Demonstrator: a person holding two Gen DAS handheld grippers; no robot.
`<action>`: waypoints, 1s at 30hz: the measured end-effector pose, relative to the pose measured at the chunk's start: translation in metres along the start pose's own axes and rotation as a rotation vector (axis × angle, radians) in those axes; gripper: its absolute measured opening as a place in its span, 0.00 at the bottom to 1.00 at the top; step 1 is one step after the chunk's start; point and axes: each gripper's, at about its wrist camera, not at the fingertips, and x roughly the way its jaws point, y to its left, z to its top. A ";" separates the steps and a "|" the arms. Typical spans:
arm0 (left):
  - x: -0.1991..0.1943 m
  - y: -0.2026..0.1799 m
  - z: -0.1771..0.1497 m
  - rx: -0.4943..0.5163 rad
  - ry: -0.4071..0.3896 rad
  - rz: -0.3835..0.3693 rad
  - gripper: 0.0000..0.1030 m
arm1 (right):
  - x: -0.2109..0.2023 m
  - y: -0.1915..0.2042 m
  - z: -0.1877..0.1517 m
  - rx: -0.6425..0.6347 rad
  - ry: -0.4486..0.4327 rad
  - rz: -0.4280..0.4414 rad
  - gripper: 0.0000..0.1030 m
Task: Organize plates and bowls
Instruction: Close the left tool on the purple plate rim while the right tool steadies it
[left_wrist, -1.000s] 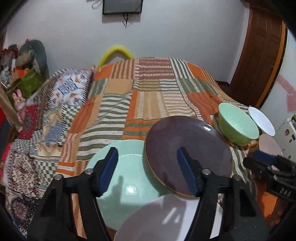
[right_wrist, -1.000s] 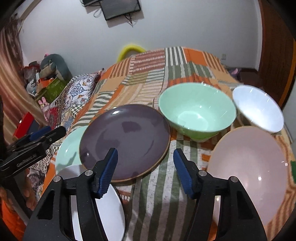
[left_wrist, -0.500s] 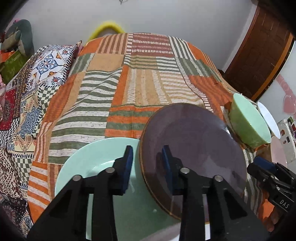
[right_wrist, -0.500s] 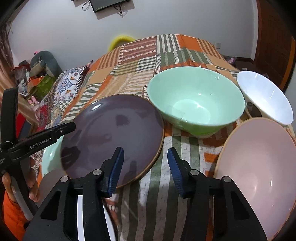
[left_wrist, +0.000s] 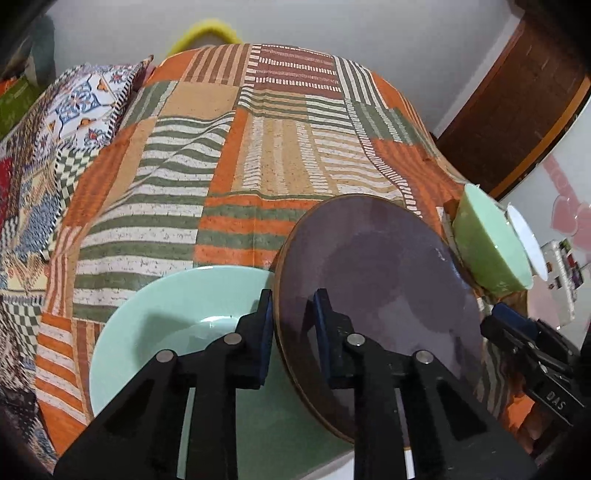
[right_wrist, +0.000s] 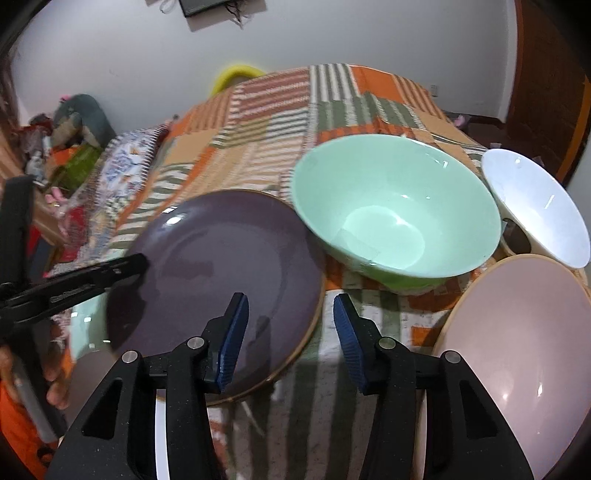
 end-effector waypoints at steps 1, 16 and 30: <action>0.000 0.001 0.000 -0.006 0.001 -0.007 0.19 | -0.002 0.001 -0.001 0.001 -0.004 0.024 0.41; -0.008 0.000 -0.009 0.024 0.000 -0.016 0.18 | 0.014 0.008 0.002 -0.037 0.008 -0.066 0.37; -0.024 -0.005 -0.030 0.041 0.015 -0.043 0.18 | 0.032 0.007 0.008 -0.066 0.046 -0.134 0.40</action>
